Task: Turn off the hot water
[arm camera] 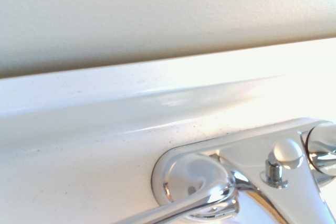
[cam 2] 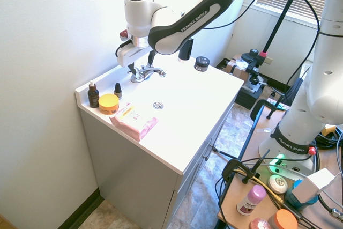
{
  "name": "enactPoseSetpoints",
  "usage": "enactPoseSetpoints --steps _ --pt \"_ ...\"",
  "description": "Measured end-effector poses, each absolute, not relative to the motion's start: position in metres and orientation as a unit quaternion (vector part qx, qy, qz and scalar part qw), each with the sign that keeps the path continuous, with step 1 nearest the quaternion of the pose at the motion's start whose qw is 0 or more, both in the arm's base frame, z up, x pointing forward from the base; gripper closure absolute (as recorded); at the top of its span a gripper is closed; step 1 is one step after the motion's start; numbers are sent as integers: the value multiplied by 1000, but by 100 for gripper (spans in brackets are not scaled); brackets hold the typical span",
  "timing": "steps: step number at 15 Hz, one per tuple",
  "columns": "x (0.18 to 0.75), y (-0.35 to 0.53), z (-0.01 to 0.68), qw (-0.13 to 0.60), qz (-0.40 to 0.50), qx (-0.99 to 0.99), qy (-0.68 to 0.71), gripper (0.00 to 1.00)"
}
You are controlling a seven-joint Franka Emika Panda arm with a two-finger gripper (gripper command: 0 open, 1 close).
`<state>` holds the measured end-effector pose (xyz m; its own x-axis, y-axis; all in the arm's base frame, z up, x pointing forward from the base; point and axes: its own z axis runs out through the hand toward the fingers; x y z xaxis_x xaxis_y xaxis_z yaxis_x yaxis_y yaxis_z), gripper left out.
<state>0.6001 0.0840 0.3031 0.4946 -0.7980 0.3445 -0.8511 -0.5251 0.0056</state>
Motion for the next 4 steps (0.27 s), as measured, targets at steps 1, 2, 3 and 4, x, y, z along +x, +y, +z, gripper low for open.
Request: enactPoseSetpoints --steps 1,2,3,4 --pt "599 83 307 81 139 869 -468 0" --pt "593 79 313 76 127 877 -456 0" --pt "583 71 319 73 116 885 -444 0" --pt "568 61 323 71 105 891 -436 0"
